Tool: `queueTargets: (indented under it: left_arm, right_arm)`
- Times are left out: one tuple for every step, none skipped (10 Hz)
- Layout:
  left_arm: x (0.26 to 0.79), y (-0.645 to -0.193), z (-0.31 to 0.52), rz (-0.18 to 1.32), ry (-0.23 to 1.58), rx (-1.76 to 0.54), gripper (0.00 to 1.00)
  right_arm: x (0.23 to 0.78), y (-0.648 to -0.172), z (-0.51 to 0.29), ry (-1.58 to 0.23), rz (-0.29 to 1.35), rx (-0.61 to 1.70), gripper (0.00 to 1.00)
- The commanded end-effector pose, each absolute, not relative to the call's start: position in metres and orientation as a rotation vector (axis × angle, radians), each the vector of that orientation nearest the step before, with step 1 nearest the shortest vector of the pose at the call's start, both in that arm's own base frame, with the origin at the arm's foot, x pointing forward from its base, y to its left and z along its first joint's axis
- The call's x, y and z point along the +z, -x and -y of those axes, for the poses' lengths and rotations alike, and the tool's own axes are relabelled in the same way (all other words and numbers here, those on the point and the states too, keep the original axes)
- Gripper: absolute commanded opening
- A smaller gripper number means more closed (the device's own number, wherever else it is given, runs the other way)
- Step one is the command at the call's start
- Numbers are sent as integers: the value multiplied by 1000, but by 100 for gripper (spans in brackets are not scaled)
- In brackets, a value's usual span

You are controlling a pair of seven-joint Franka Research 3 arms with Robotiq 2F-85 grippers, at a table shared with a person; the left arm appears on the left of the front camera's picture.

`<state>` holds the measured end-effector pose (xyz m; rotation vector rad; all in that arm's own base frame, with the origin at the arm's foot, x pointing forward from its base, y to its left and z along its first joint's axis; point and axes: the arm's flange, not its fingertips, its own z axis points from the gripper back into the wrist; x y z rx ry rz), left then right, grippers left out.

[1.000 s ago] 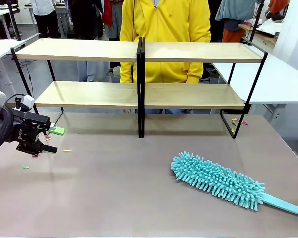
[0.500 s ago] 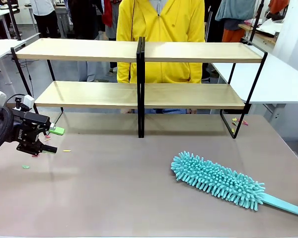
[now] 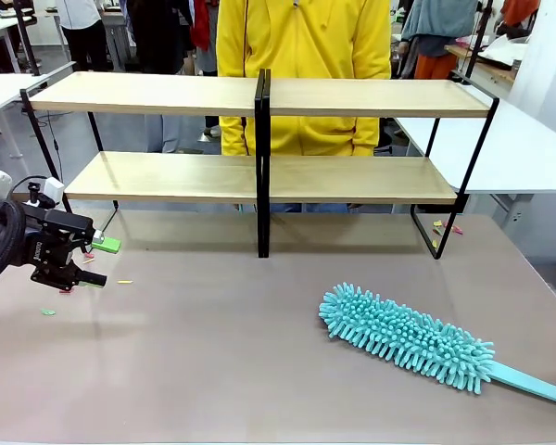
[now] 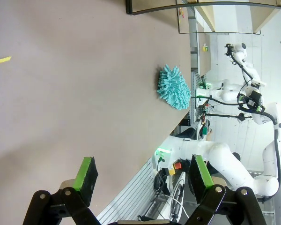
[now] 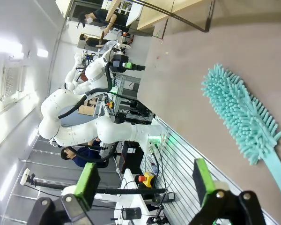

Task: Clean the shelves.
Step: Place the Duster on the table.

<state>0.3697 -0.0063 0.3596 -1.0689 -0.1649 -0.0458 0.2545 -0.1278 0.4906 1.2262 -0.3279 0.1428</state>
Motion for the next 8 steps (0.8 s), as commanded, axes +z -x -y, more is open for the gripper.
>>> queueTargets:
  left_arm:
    - [360,-367,10,177,1096,-35,100]
    - [360,-367,10,177,1096,-35,100]
    - [360,-367,10,177,1096,-35,100]
    - [360,-367,10,177,1096,-35,100]
    - [360,-367,10,177,1096,-35,100]
    - [360,-367,10,177,1096,-35,100]
    - [360,-367,10,177,1096,-35,100]
    - [360,-367,10,177,1096,-35,100]
  right_arm:
    - [493,-257,127,-1236,356,146,100]
    - [493,-257,127,-1236,356,146,100]
    - [493,-257,127,-1236,356,146,100]
    - [493,-257,127,-1236,356,146,100]
    - [493,-257,127,-1236,356,146,100]
    - [493,-257,127,-1236,356,146,100]
    - [493,-257,127,-1236,356,146,100]
    - [493,-257,127,-1236,356,146,100]
